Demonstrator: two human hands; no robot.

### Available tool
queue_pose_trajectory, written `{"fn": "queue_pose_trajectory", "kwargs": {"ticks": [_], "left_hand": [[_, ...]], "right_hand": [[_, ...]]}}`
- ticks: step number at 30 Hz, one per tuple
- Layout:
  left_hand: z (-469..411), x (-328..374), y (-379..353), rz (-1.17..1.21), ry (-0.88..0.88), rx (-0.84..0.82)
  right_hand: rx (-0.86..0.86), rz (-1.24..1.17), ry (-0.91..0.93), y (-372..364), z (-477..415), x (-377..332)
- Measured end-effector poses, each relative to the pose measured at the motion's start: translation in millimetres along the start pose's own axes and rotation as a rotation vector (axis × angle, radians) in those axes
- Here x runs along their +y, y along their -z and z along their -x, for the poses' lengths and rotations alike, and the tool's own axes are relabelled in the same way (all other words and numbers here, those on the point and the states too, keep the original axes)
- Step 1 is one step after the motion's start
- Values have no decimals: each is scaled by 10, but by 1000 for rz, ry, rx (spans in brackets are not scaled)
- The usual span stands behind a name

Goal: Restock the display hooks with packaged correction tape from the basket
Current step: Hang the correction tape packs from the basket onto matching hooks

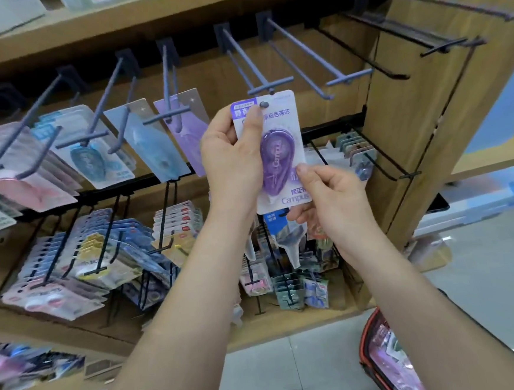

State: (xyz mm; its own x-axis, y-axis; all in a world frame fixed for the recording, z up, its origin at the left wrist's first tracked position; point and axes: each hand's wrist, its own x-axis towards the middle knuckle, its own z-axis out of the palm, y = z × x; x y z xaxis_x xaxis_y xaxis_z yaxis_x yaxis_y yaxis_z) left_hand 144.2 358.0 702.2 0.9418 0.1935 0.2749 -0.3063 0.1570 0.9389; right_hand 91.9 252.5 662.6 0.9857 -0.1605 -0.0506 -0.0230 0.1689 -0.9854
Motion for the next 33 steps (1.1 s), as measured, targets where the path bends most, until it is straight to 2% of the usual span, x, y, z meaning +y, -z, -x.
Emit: {"fn": "queue_pose_trajectory", "kwargs": {"ticks": [4,9,16,21,26,28,30,33], "left_hand": [[22,-19,44,-7,61,-19],[239,-62,349,-172,107,-195],[-88,-273,259,-254,66,-37],[-333,-510,235,-384,7,-43],[-74,-661,375,-405,187,5],[173,-715,421,-418,207,17],[428,-775,390,-409,206,-46],[785,-892,196,-436,179,-331]], "right_hand": [[31,42,39,19,-96,64],[56,93,73,66,-163,112],[161,179,125,60,-211,108],[226,257,94,249,-84,173],[291,290,92,632,151,292],[353,281,62,826,275,337],[395,295,29,1038,427,396],[472,332,-52,1387,714,511]]}}
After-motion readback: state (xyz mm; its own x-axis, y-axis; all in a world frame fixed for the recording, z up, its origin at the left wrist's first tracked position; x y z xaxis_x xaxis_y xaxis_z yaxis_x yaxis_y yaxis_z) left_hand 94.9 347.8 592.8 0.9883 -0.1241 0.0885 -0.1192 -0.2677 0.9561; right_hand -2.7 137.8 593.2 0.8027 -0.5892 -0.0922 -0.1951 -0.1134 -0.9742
